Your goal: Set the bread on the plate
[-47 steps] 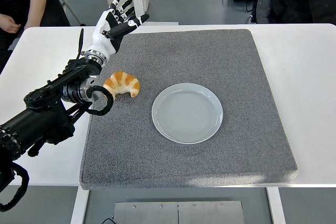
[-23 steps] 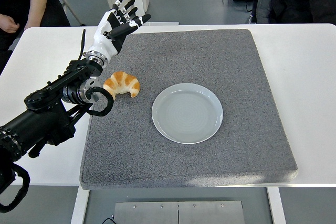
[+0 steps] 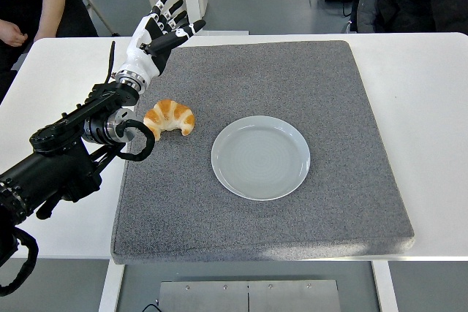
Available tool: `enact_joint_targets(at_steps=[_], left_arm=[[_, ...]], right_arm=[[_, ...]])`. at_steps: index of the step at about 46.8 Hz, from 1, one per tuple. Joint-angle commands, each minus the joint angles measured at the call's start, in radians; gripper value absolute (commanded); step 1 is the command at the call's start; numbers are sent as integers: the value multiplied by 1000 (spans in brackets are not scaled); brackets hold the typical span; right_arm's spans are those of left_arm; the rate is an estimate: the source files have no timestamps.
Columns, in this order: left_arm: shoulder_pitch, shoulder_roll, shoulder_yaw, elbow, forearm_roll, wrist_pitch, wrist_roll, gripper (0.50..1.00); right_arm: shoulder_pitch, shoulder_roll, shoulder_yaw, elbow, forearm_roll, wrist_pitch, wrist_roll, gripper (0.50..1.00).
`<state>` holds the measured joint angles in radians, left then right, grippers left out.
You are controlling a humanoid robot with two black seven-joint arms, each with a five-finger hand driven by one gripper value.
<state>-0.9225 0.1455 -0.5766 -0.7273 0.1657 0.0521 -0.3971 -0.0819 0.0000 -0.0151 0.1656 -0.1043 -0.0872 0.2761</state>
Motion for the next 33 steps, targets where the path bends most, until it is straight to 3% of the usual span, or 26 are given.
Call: enact_joint_targets(at_steps=[1, 14, 22, 33], left_arm=[[-9, 15, 3, -35, -2, 21, 12, 971], [-21, 203, 15, -322, -2, 123, 165, 971], [-107, 302, 136, -362, -2, 124, 271, 965], [-220, 434, 277, -442, 0, 123, 377, 963]], right_arm=[[1, 0, 3, 0, 0, 0, 0, 1000], [5, 0, 4, 0, 0, 0, 0, 1000], [7, 0, 6, -1, 0, 0, 0, 1000], [7, 0, 4, -1, 0, 0, 0, 1000]])
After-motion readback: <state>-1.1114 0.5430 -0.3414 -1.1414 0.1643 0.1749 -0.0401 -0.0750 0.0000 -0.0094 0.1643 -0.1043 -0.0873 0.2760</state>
